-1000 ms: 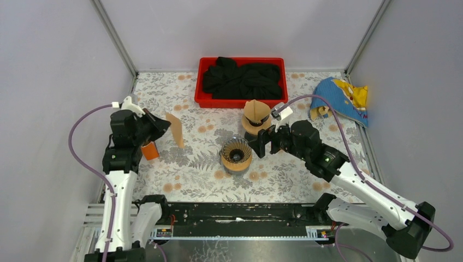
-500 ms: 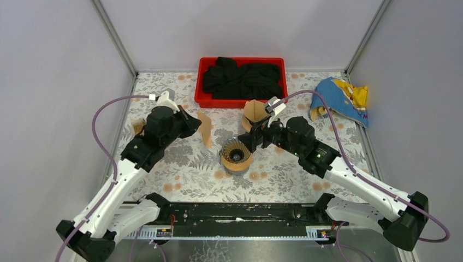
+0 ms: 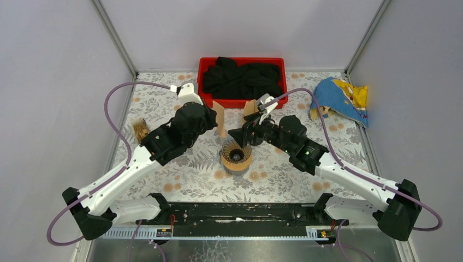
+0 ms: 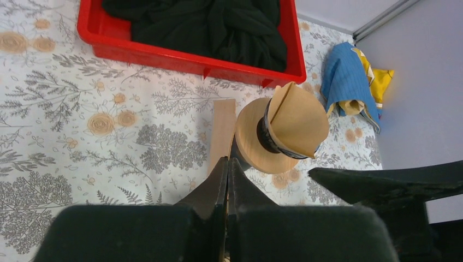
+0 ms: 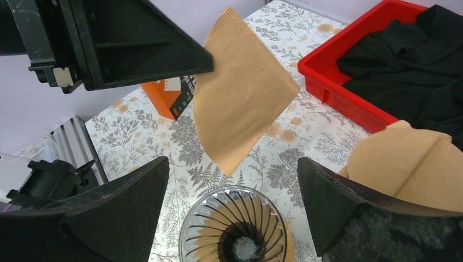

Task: Place the coffee filter in the dripper
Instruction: Place the coffee filter in the coffee dripper.

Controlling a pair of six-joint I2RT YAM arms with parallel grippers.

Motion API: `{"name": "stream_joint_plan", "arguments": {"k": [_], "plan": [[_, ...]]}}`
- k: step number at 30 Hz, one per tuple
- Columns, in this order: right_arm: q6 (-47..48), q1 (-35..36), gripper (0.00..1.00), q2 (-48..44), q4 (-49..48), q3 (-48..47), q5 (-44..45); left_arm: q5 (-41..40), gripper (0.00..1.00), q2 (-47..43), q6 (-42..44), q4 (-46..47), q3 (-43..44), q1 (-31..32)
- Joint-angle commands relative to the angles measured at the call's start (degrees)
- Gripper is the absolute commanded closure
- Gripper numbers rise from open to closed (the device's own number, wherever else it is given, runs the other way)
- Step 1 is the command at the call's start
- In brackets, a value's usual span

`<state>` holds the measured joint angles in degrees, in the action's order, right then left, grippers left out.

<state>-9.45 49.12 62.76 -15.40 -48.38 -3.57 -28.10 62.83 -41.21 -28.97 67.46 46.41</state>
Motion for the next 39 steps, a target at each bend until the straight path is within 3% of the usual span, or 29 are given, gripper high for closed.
{"name": "stream_joint_plan", "arguments": {"k": [1,9,39], "plan": [[2.84,2.60,0.06,1.94,-7.64,-1.79,3.28,-10.15,1.00,2.09,1.74,0.56,4.29,3.01],[4.42,4.90,0.11,5.77,-14.10,-0.80,9.70,-12.85,1.00,2.99,1.84,0.15,5.37,4.69],[3.47,5.84,0.17,12.73,-19.36,-3.31,14.95,-12.80,1.00,2.75,1.48,0.06,4.54,5.27]]}}
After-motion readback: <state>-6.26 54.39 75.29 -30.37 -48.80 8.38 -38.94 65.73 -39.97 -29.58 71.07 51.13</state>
